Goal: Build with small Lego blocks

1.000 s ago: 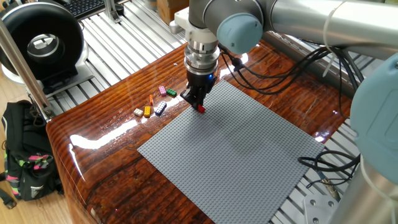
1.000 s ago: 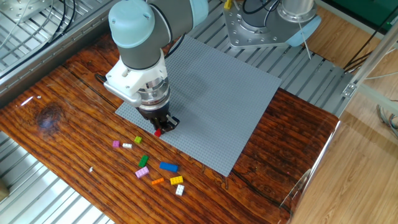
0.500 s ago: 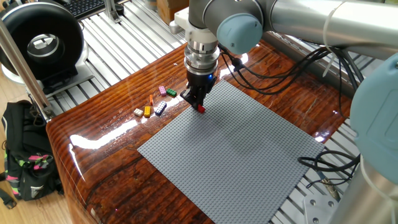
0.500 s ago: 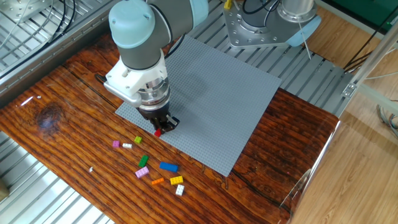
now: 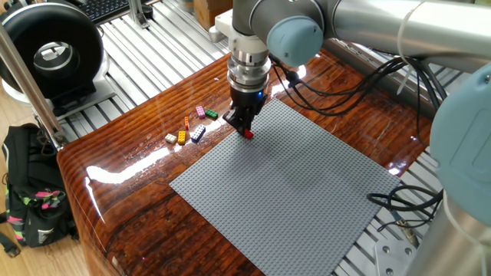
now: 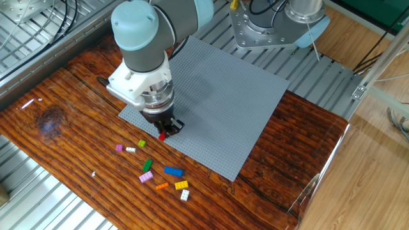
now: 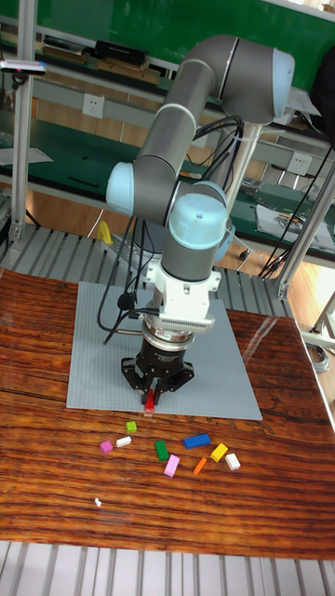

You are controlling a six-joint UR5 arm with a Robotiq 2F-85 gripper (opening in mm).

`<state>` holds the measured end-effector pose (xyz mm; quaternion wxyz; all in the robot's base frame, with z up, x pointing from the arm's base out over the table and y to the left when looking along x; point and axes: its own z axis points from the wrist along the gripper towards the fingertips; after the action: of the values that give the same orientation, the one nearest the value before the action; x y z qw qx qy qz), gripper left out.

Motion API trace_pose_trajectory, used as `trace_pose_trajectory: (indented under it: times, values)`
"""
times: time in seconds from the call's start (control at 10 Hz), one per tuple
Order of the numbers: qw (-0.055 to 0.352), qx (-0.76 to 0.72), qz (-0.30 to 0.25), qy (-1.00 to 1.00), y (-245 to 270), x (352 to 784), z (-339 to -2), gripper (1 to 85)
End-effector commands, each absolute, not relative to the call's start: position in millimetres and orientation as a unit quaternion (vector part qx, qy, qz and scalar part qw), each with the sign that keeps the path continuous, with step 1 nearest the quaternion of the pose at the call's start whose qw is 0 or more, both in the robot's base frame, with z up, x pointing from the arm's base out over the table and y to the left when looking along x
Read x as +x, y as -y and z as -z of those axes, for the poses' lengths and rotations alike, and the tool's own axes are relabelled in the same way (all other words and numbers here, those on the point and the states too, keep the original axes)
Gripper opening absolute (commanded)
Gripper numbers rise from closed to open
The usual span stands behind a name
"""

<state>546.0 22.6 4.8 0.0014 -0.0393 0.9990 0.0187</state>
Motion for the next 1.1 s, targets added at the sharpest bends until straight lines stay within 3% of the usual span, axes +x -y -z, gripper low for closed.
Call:
trace_pose_trajectory:
  times: [0.0,0.6,0.9,1.0]
  values:
    - [0.003,-0.036,-0.023,-0.999,-24,547,-4,2.0]
    - [-0.011,-0.031,-0.018,-0.999,-22,540,-11,2.0]
    - [-0.011,-0.045,-0.027,-0.999,-39,542,-8,27.3]
    - [-0.009,-0.067,-0.049,-0.996,-42,543,-10,45.0]
